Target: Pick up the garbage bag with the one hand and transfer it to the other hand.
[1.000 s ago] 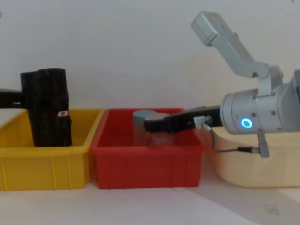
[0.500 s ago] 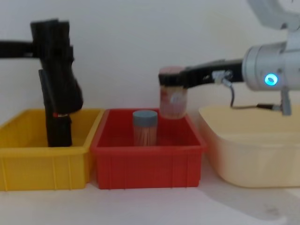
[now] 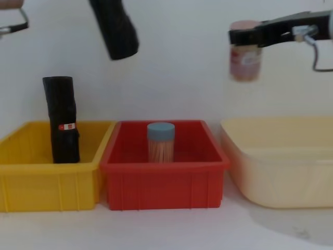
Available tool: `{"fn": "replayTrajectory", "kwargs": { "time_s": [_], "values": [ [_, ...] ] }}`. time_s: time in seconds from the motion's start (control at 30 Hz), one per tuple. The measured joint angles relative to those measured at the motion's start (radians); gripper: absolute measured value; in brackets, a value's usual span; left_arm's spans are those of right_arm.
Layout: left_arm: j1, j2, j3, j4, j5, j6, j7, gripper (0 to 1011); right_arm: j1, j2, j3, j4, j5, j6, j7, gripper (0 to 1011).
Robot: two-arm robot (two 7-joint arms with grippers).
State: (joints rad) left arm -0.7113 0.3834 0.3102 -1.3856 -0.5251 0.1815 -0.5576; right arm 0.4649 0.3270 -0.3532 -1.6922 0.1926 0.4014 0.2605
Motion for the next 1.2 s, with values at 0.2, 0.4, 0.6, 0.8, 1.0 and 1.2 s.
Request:
{"fn": "replayTrajectory", "kwargs": {
  "time_s": [0.2, 0.4, 0.6, 0.8, 1.0, 1.2],
  "values": [
    [-0.081, -0.057, 0.03, 0.073, -0.025, -0.022, -0.053, 437, -0.032, 0.033, 0.054, -0.052, -0.016, 0.028, -0.038, 650],
    [-0.162, -0.125, 0.066, 0.179, -0.048, -0.042, -0.113, 437, -0.062, 0.06, 0.108, -0.071, -0.027, 0.057, -0.069, 650],
    [-0.25, -0.214, 0.107, 0.337, -0.067, -0.067, -0.176, 437, -0.076, 0.082, 0.157, -0.038, -0.033, 0.077, -0.09, 650],
    [-0.383, -0.34, 0.166, 0.623, -0.101, -0.132, -0.262, 437, -0.064, 0.089, 0.184, 0.039, -0.037, 0.075, -0.096, 650],
    [-0.492, -0.435, 0.226, 0.865, -0.148, -0.193, -0.329, 437, -0.054, 0.092, 0.2, 0.086, -0.04, 0.07, -0.099, 735],
    [-0.557, -0.49, 0.262, 1.006, -0.175, -0.229, -0.368, 437, -0.047, 0.093, 0.211, 0.119, -0.042, 0.065, -0.101, 899]
  ]
}}
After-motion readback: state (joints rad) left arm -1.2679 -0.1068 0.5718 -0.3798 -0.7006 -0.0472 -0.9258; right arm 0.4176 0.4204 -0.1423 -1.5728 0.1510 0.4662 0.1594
